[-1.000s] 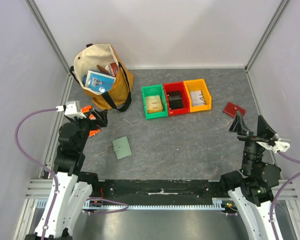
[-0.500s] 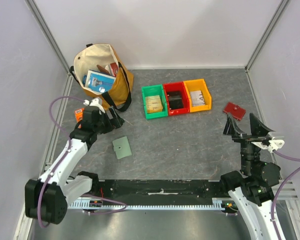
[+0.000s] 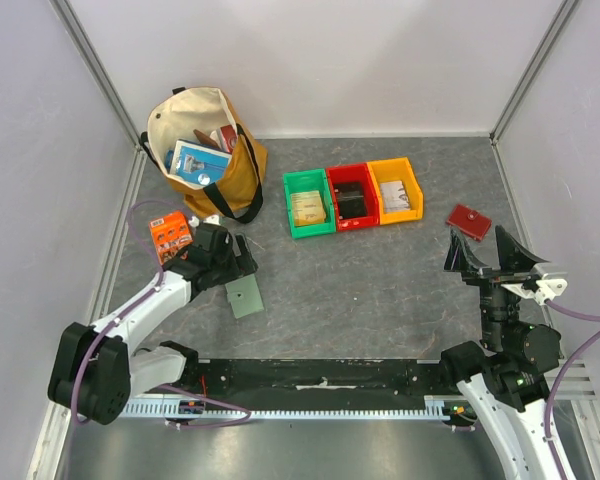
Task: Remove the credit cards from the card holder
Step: Move the card holder to the center of the board.
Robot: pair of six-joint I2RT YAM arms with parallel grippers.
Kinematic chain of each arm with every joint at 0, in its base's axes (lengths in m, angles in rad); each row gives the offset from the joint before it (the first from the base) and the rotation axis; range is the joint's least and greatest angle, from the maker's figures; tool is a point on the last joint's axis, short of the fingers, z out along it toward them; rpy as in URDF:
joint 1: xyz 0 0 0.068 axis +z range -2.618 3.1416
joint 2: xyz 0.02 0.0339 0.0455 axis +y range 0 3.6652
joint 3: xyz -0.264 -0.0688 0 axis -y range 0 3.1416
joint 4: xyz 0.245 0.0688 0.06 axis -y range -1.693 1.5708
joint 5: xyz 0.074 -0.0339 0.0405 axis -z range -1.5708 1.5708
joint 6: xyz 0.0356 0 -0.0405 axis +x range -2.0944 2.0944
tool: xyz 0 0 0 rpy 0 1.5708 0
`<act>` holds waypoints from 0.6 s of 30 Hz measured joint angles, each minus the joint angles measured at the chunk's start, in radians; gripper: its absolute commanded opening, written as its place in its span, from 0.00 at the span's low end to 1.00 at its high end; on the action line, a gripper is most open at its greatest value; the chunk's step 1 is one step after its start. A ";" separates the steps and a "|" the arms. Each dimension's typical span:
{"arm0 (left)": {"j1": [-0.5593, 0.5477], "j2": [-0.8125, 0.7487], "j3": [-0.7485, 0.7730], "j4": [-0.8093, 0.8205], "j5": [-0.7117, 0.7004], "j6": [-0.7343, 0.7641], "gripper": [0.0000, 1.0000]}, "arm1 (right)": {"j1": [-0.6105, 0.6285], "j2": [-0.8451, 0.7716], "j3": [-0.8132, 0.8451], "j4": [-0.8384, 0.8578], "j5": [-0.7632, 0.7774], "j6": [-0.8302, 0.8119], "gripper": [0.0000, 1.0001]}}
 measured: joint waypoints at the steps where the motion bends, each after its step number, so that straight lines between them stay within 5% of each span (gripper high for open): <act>1: -0.003 0.000 -0.012 -0.001 -0.006 -0.005 0.96 | 0.000 0.000 0.000 0.000 0.001 0.000 0.98; 18: -0.138 0.027 -0.095 0.032 0.060 -0.098 0.90 | 0.013 0.066 0.024 -0.024 -0.033 0.032 0.98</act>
